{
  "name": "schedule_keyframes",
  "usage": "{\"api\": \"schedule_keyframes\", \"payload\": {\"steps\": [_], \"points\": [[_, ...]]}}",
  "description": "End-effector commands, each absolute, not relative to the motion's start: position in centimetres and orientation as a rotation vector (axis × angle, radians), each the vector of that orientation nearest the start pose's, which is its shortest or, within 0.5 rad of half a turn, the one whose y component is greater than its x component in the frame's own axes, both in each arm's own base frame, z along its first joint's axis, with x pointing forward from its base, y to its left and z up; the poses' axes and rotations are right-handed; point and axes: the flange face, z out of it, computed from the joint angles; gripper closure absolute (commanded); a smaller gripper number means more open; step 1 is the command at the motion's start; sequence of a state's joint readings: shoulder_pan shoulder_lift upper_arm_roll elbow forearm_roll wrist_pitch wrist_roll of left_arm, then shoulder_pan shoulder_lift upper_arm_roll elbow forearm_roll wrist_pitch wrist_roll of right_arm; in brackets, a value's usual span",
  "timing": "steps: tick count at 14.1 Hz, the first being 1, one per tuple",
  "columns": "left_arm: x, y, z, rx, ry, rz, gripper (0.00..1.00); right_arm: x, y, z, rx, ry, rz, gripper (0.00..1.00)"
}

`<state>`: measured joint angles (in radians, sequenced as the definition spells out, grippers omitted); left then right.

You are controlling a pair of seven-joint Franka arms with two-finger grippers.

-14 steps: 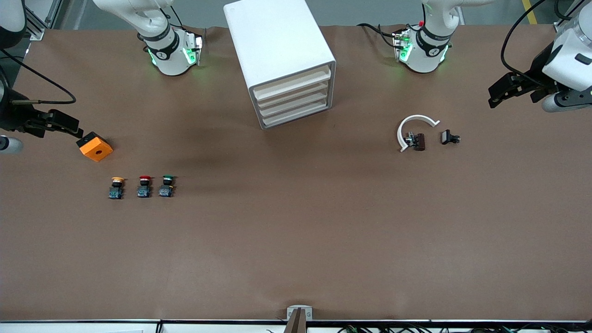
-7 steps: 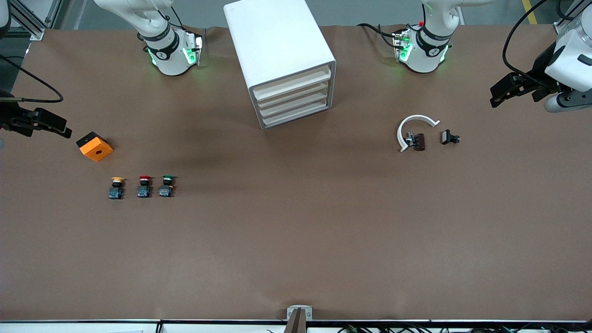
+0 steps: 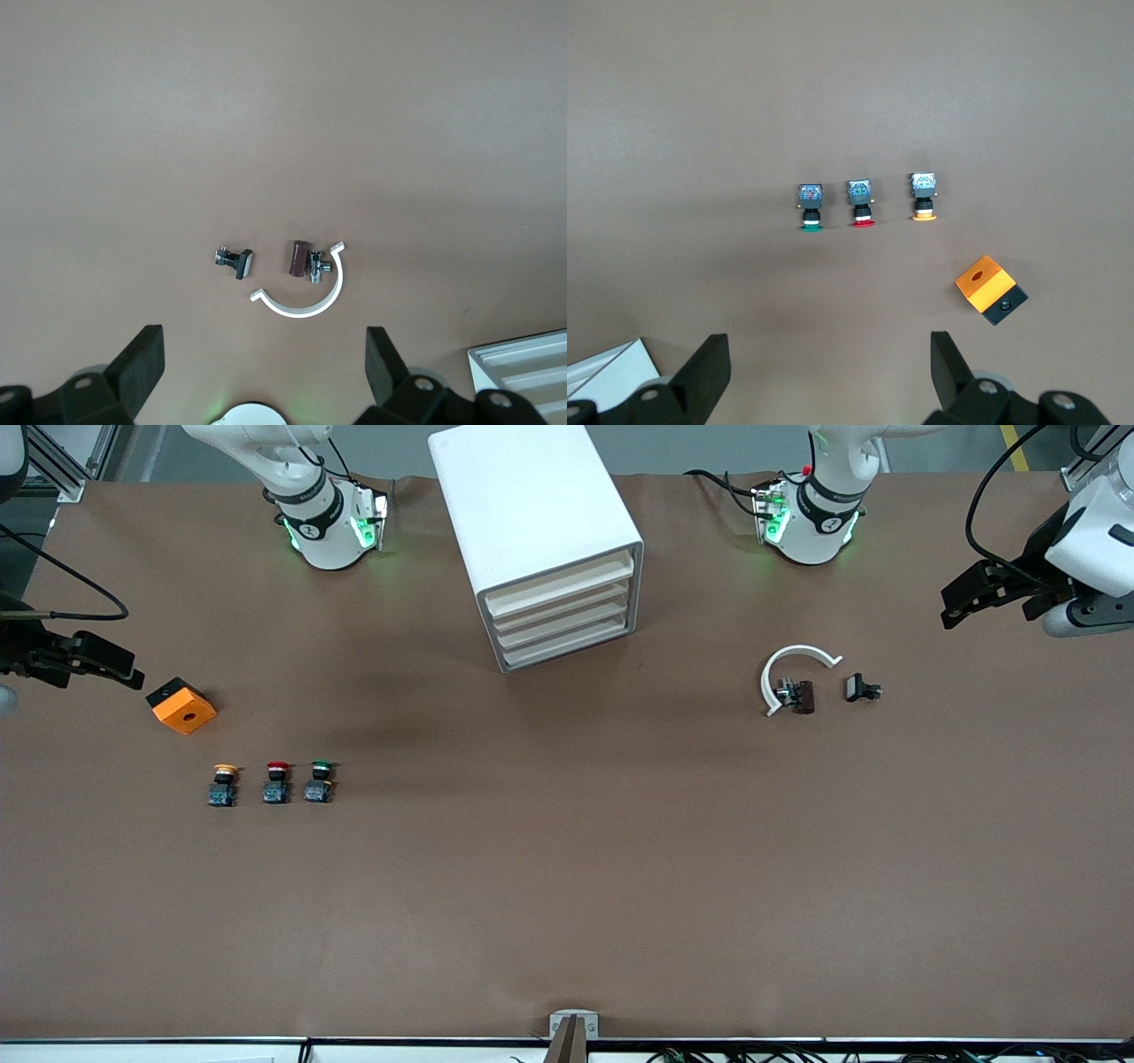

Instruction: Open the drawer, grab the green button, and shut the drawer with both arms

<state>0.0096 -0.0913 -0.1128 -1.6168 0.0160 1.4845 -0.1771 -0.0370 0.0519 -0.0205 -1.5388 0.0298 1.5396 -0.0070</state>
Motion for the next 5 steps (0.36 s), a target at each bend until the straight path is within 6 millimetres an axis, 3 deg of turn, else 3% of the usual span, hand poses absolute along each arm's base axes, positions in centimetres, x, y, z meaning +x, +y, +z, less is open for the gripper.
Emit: {"api": "schedule_keyframes", "payload": {"steps": [1,5], "points": [[52.4,-5.1,65.4,-3.121,-0.095,0.04,0.0,56.9,-2.4,61.3,-3.113,0.059,0.075,0.0],[53.8,-5.2,65.6,-3.123,-0.096,0.026,0.0,56.9,-2.1,61.3,-3.121,0.047,0.069,0.0]]}}
